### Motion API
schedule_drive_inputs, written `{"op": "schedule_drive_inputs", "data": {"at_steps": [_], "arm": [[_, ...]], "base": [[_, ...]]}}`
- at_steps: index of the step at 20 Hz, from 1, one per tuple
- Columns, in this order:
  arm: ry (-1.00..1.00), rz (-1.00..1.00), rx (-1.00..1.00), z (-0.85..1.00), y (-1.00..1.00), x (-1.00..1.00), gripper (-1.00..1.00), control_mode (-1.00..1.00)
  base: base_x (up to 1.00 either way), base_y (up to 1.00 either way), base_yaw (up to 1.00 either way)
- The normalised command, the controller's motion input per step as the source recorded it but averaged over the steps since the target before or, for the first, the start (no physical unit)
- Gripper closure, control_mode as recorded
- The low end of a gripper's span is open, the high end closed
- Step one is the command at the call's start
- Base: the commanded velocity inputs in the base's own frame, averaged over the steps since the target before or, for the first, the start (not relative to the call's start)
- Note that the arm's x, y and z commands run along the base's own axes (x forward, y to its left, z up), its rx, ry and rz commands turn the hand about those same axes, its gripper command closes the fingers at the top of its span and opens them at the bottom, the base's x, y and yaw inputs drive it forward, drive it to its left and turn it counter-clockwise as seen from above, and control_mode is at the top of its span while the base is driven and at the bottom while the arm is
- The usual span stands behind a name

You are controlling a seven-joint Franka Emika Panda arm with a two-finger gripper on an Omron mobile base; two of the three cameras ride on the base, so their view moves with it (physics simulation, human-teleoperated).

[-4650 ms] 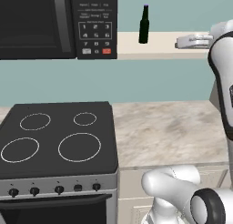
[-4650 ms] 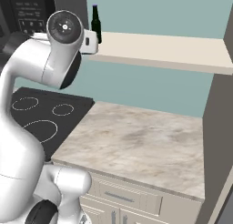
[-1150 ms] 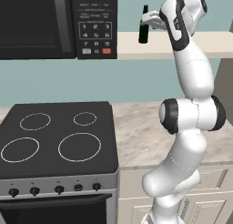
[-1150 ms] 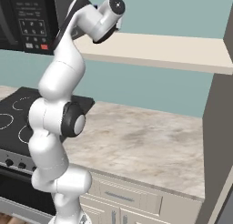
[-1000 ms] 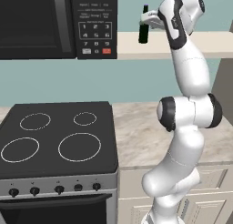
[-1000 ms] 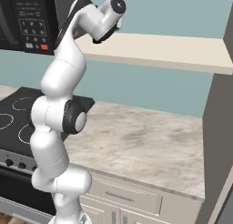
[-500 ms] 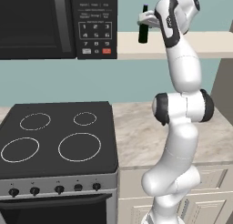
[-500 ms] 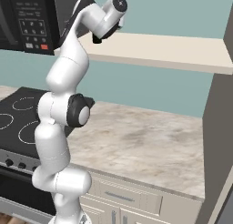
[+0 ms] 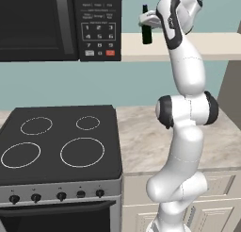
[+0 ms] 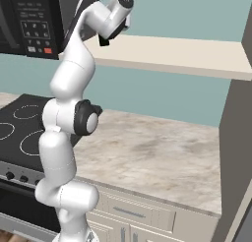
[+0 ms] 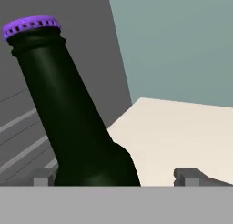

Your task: Get the candle and the beer from the cabinet and move them to the dining counter.

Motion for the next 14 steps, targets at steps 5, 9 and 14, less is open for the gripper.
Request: {"op": "schedule_drive_inputs", "data": {"at_steps": [5,9,14], "arm": [[0.00,0.00,-0.02,-0.18,0.18,0.00,1.00,-1.00],[-0.05,0.00,-0.03,-0.08,0.04,0.00,1.00,-1.00],[-0.12,0.03,0.00,0.00,-0.02,0.00,1.00,-1.00]], "base": [[0.00,0.00,0.00],[0.00,0.00,0.00],[0.00,0.00,0.00]]}}
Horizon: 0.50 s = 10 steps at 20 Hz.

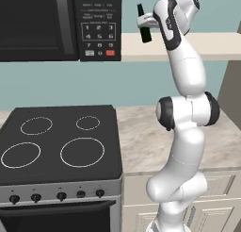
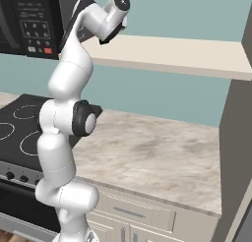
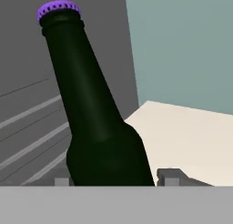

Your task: Get the candle and the beer from the cabinet and move them to the dining counter.

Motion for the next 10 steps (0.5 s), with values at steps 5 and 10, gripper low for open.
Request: {"op": "schedule_drive_inputs", "data": {"at_steps": [5,10], "arm": [[-0.14,0.03,0.00,0.09,0.00,-0.05,1.00,-1.00],[-0.08,-0.04,0.05,0.07,0.00,-0.61,1.00,-1.00]], "base": [[0.00,0.00,0.00],[0.00,0.00,0.00]]}}
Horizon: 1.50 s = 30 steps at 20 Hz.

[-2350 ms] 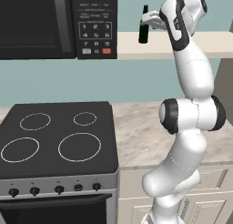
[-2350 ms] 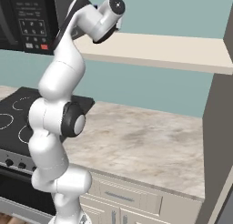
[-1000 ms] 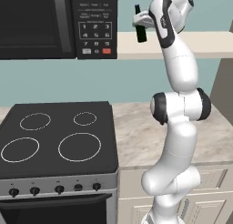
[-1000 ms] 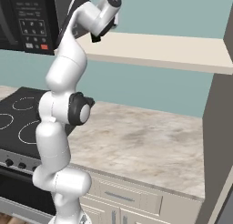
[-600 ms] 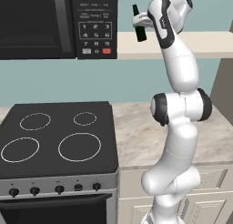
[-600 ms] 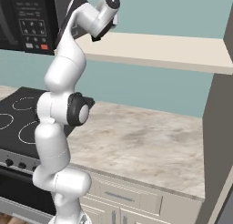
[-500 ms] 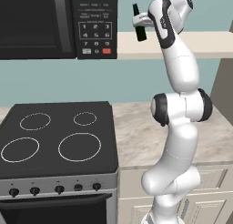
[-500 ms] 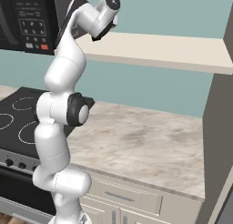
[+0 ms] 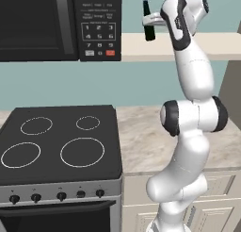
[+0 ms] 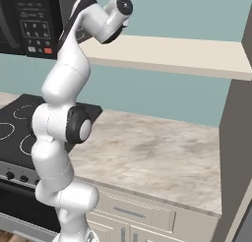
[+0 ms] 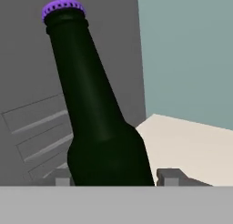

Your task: Get the candle and the beer from the cabinet and move them to the dining counter.

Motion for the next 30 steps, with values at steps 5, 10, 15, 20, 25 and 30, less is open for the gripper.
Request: {"op": "schedule_drive_inputs", "data": {"at_steps": [5,10,15,20,25,30], "arm": [[0.00,-0.10,0.08,0.20,0.00,-0.64,1.00,-1.00],[-0.13,-0.07,0.08,0.03,0.01,-0.87,1.00,-1.00],[-0.23,-0.06,0.08,-0.05,0.00,-0.94,1.00,-1.00],[-0.28,-0.05,0.03,-0.14,0.00,-0.94,1.00,-1.00],[-0.07,-0.05,0.00,-0.21,0.00,-0.87,1.00,-1.00],[0.02,-0.01,0.00,-0.20,0.00,-0.79,1.00,-1.00]], "base": [[0.00,0.00,0.00],[0.00,0.00,0.00],[0.00,0.00,0.00],[0.00,0.00,0.00],[0.00,0.00,0.00],[0.00,0.00,0.00]]}}
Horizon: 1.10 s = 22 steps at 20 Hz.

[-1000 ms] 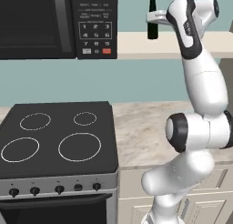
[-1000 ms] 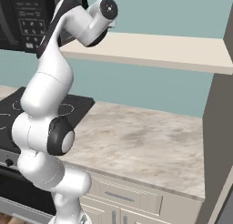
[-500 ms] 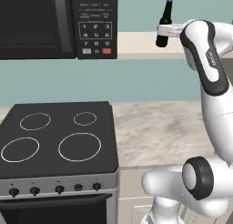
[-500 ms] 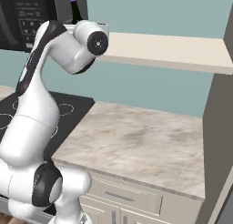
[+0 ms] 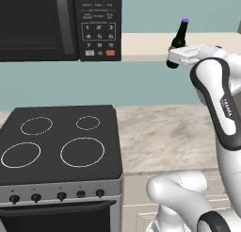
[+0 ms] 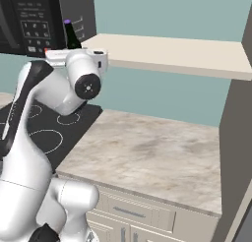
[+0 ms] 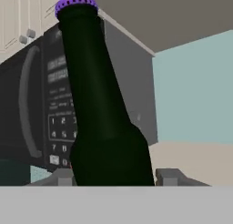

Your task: Get the candle and the beer from the cabinet and move them to the dining counter.

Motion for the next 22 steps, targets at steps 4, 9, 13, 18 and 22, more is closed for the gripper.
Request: {"op": "schedule_drive_inputs", "data": {"at_steps": [4,9,13,18,22], "arm": [[0.09,0.00,0.00,-0.22,0.01,-0.65,1.00,-1.00],[0.08,0.00,0.00,-0.60,0.01,-0.29,1.00,-1.00],[0.01,0.00,0.05,-0.67,0.09,-0.06,1.00,-1.00],[0.00,0.00,0.01,-0.07,0.06,0.00,1.00,-1.00],[0.00,0.00,0.00,0.00,0.00,0.00,1.00,-1.00]], "base": [[0.00,0.00,0.00],[0.00,0.00,0.00],[0.00,0.00,0.00],[0.00,0.00,0.00],[0.00,0.00,0.00]]}}
